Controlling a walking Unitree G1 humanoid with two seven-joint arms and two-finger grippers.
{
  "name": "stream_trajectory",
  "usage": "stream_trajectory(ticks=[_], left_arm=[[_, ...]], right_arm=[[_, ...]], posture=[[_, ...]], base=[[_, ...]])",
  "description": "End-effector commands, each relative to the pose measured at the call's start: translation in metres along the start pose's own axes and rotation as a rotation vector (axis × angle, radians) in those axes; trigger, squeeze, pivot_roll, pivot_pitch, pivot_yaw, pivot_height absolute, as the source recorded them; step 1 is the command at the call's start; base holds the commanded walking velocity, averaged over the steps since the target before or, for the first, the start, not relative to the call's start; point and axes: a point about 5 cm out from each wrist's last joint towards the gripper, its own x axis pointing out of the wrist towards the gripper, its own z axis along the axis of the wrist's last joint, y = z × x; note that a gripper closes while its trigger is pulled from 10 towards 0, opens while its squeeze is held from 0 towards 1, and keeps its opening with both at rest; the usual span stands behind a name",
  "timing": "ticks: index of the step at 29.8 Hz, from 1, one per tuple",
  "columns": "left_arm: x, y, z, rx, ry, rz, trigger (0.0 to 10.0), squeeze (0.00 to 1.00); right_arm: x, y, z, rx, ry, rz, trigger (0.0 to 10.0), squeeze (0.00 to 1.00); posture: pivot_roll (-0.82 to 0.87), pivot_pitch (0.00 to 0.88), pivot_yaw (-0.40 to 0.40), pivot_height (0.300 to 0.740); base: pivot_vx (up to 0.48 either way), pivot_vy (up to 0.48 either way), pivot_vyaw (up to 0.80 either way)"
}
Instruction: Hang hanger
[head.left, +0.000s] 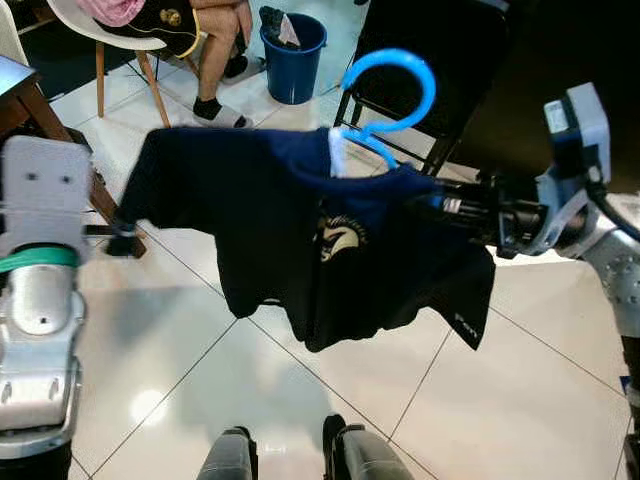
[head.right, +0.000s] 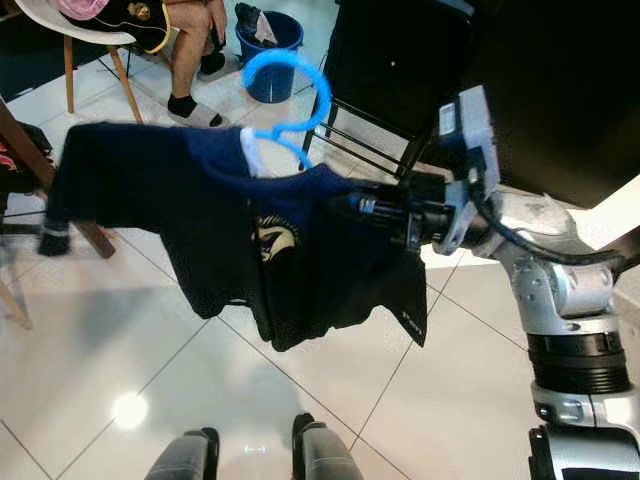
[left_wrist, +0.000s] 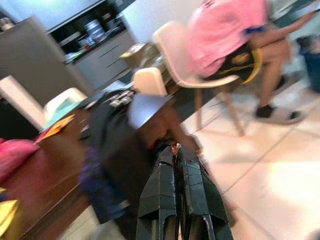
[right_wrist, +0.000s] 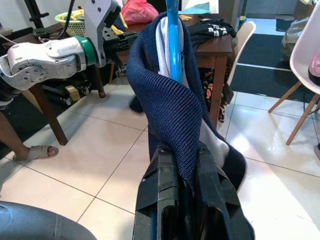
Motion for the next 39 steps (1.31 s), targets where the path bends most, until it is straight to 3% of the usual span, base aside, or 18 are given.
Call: stream_trajectory(ticks=[1, 11, 12, 13, 14, 15, 16, 17, 18, 20, 21, 22, 23, 26, 29, 32, 36, 39], left_arm=[[0.001, 0.008, -0.008, 0.054, 0.039, 0.067, 0.0, 0.00], [0.001, 0.001, -0.010, 0.048, 0.056, 0.023, 0.0, 0.00], [-0.003, -0.014, -0.006, 0.013, 0.031, -0.091, 8.0, 0.00], [-0.016, -0.039, 0.001, -0.052, 0.004, -0.272, 10.0, 0.00], [-0.029, -0.057, 0.007, -0.113, -0.016, -0.395, 10.0, 0.00], [-0.029, -0.057, 0.007, -0.113, -0.016, -0.395, 10.0, 0.00], [-0.041, -0.071, 0.013, -0.184, -0.013, -0.499, 10.0, 0.00], [-0.041, -0.071, 0.013, -0.184, -0.013, -0.499, 10.0, 0.00], [-0.050, -0.081, 0.018, -0.243, -0.011, -0.566, 10.0, 0.00], [-0.050, -0.081, 0.018, -0.243, -0.011, -0.566, 10.0, 0.00], [-0.058, -0.090, 0.022, -0.289, -0.001, -0.623, 10.0, 0.00], [-0.063, -0.096, 0.024, -0.305, -0.001, -0.658, 10.0, 0.00], [-0.063, -0.096, 0.024, -0.305, -0.001, -0.658, 10.0, 0.00], [-0.071, -0.109, 0.024, -0.326, -0.002, -0.711, 10.0, 0.00], [-0.072, -0.111, 0.020, -0.321, 0.002, -0.719, 10.0, 0.00], [-0.076, -0.115, 0.005, -0.301, 0.040, -0.729, 10.0, 0.00], [-0.077, -0.115, -0.001, -0.300, 0.051, -0.744, 10.0, 0.00], [-0.074, -0.113, -0.002, -0.308, 0.053, -0.732, 10.0, 0.00]], right_arm=[[-0.006, -0.002, 0.008, -0.043, -0.015, -0.013, 0.0, 0.00], [-0.005, -0.001, 0.008, -0.041, -0.017, -0.010, 0.0, 0.00], [-0.003, -0.004, 0.007, -0.057, -0.007, -0.047, 0.0, 0.00], [0.003, -0.007, -0.003, -0.071, 0.042, -0.130, 0.7, 0.00], [0.009, -0.008, -0.013, -0.074, 0.079, -0.200, 2.4, 0.00], [0.009, -0.008, -0.013, -0.074, 0.079, -0.200, 2.4, 0.00], [0.015, -0.005, -0.024, -0.057, 0.099, -0.256, 3.6, 0.00], [0.015, -0.005, -0.024, -0.057, 0.099, -0.256, 3.6, 0.00], [0.020, 0.002, -0.037, -0.018, 0.118, -0.291, 6.5, 0.00], [0.020, 0.002, -0.037, -0.018, 0.118, -0.291, 6.5, 0.00], [0.023, 0.008, -0.054, 0.041, 0.125, -0.352, 10.0, 0.00], [0.023, 0.014, -0.071, 0.092, 0.139, -0.437, 10.0, 0.00], [0.023, 0.014, -0.071, 0.092, 0.139, -0.437, 10.0, 0.00], [0.014, 0.018, -0.110, 0.154, 0.176, -0.752, 10.0, 0.00], [0.008, 0.017, -0.119, 0.166, 0.164, -0.870, 10.0, 0.00], [-0.003, 0.022, -0.141, 0.220, 0.128, -1.162, 10.0, 0.00], [-0.005, 0.028, -0.147, 0.185, 0.121, -1.274, 10.0, 0.00], [0.006, 0.033, -0.132, 0.054, 0.060, -1.323, 10.0, 0.00]], posture=[[0.06, 0.134, -0.013, 0.740], [0.06, 0.129, -0.014, 0.740], [0.06, 0.124, -0.024, 0.740], [0.06, 0.122, -0.031, 0.740], [0.05, 0.121, -0.036, 0.740], [0.05, 0.121, -0.036, 0.740], [0.05, 0.119, -0.040, 0.740], [0.05, 0.119, -0.040, 0.740], [0.05, 0.117, -0.048, 0.740], [0.05, 0.117, -0.048, 0.740], [0.05, 0.115, -0.050, 0.740], [0.04, 0.114, -0.047, 0.740], [0.04, 0.114, -0.047, 0.740], [0.01, 0.108, -0.030, 0.740], [-0.01, 0.106, -0.025, 0.740], [-0.01, 0.095, -0.005, 0.740], [-0.01, 0.091, 0.001, 0.740], [-0.01, 0.078, 0.009, 0.740]], base=[[0.000, 0.000, 0.00], [0.000, 0.000, 0.00], [0.000, 0.000, 0.00], [0.000, 0.000, 0.00], [0.000, 0.000, 0.00], [0.000, 0.000, 0.00], [0.000, 0.000, 0.00], [0.000, 0.000, 0.00], [0.000, 0.000, 0.00], [0.000, 0.000, 0.00], [0.000, 0.000, 0.00], [0.000, 0.000, 0.00], [0.000, 0.000, 0.00], [0.000, 0.000, 0.00], [0.000, 0.000, 0.00], [0.000, 0.000, 0.00], [0.000, 0.000, 0.00], [0.000, 0.000, 0.00]])
